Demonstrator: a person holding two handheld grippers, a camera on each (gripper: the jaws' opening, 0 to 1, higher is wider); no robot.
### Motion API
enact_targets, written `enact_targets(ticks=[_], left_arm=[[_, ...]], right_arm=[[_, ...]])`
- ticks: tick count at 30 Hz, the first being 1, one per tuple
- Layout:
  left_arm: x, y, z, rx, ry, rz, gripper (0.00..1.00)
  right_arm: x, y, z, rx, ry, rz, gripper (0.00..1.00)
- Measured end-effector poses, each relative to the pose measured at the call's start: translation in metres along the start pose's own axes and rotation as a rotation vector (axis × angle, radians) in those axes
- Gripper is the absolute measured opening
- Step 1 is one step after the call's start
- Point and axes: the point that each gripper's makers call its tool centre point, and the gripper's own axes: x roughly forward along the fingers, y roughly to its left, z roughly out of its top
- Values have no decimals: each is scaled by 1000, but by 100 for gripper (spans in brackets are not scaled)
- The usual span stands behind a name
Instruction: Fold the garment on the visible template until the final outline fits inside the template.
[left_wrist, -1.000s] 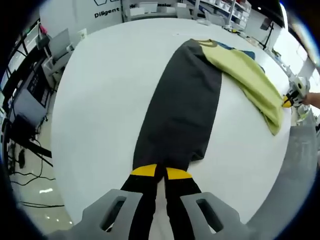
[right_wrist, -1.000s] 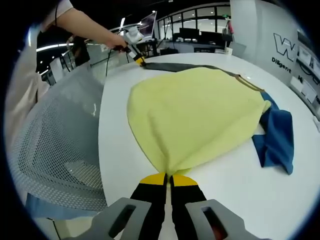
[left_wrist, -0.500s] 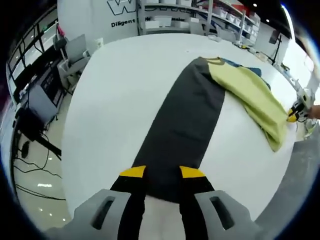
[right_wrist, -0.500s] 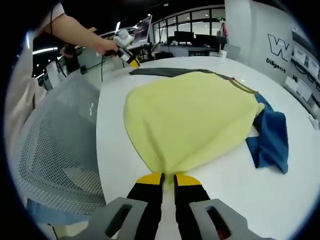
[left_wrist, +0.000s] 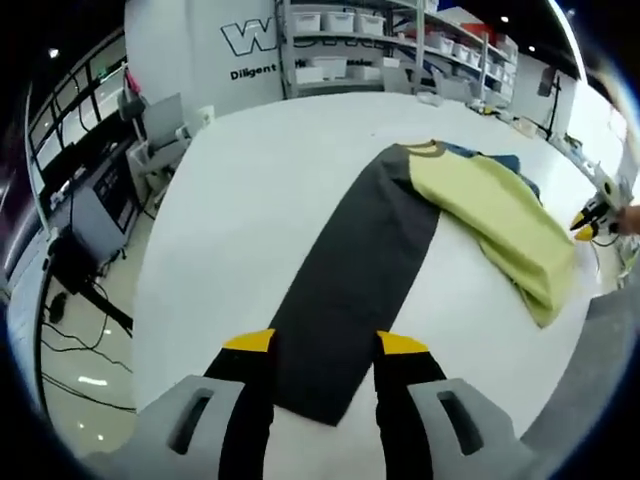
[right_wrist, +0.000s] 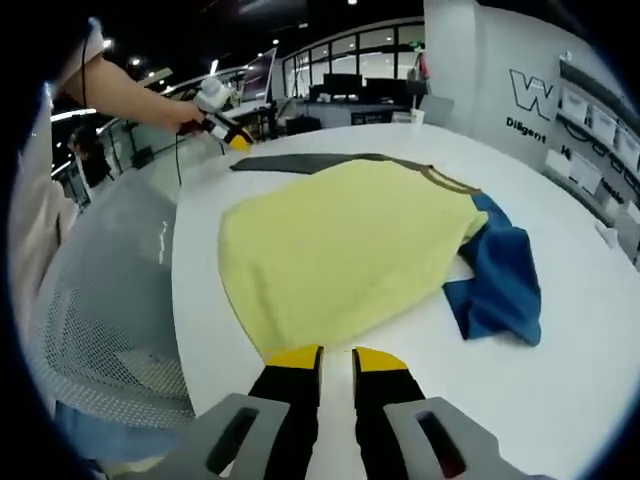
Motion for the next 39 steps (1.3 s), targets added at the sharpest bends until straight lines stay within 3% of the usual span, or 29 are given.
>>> enact_targets(ticks=[7, 16, 23, 28, 32, 35, 39], left_arm=[[-3, -29, 20, -2, -71, -66, 38], [-7, -53, 41, -9, -139, -129, 40], [-9, -72, 39, -7, -157, -161, 38], [-10, -83, 36, 3, -157, -176, 37], [-11, -88, 37, -7, -165, -184, 36], [-10, -92, 38, -6, -166, -187, 36], [-10, -98, 38, -5, -167, -198, 34]], right_arm=[[6, -44, 6, 48, -9, -123, 9], [13, -104, -1, 241, -19, -294, 12], [26, -109, -6, 347, -19, -320, 16], [32, -113, -8, 378, -20, -365, 16], [32, -116, -5, 398, -39, -381, 11], [31, -121, -8, 388, -17, -396, 0], [19, -126, -6, 371, -30, -421, 0]])
